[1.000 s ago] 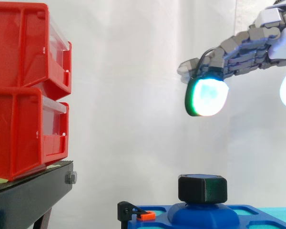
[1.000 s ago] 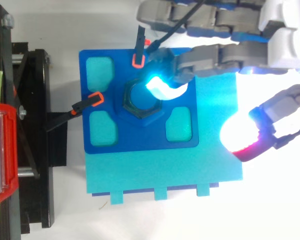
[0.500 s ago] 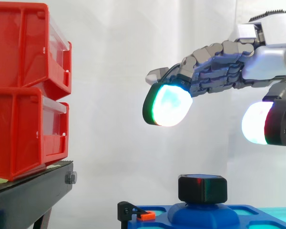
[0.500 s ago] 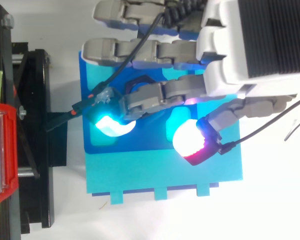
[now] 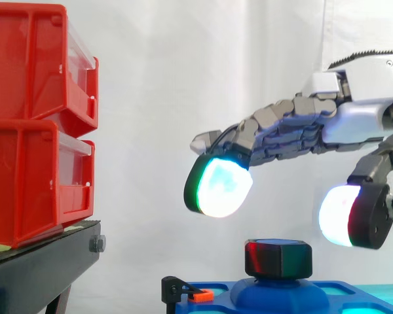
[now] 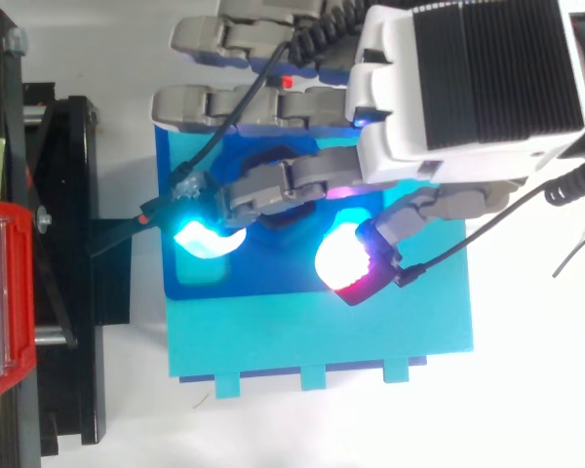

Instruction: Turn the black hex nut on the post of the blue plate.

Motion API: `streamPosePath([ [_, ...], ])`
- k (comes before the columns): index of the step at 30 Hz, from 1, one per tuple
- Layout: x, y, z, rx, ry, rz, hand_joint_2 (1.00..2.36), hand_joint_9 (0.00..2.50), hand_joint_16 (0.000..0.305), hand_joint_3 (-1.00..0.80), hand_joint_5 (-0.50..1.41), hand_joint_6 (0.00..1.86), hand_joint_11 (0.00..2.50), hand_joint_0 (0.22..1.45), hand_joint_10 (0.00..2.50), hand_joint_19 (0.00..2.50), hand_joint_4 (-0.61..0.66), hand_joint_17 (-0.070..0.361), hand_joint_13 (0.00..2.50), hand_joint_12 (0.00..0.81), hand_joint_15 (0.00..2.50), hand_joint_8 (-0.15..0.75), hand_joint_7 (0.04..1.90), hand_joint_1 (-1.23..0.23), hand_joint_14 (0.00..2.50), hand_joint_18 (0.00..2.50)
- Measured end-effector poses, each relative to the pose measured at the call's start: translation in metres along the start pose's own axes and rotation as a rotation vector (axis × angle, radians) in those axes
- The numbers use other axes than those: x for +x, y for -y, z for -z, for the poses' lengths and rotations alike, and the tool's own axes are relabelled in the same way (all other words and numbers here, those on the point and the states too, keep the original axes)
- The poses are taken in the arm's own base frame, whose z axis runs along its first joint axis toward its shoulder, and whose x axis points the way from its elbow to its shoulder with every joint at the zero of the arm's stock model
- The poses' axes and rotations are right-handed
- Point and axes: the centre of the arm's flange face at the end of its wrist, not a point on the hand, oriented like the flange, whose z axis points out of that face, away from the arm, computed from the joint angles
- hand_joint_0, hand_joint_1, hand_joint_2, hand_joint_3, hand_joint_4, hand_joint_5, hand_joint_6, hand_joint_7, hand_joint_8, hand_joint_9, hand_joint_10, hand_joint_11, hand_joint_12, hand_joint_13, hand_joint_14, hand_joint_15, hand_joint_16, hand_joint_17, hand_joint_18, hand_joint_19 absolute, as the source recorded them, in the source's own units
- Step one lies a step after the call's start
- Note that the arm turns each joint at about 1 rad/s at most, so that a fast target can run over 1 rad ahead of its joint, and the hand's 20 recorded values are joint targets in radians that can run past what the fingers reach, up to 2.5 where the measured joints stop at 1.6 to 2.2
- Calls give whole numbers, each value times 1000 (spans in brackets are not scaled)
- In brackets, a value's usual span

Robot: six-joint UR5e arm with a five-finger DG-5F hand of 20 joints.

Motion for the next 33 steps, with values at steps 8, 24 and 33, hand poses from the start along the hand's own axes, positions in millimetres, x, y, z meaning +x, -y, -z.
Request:
streamPosePath([
  [8,11,9,-3,3,-7,-1,1000,0,47,-500,-300,501,0,505,0,0,-138,105,0,304,0,88,595,-811,0,0],
  [24,21,23,-5,0,-9,-2,1000,0,46,-500,-300,501,0,505,0,11,-105,104,0,306,0,99,603,-793,0,0],
  [33,20,28,-3,-6,-10,-1,1000,0,47,-500,-300,501,0,505,0,30,-66,105,0,312,0,107,608,-792,0,0],
])
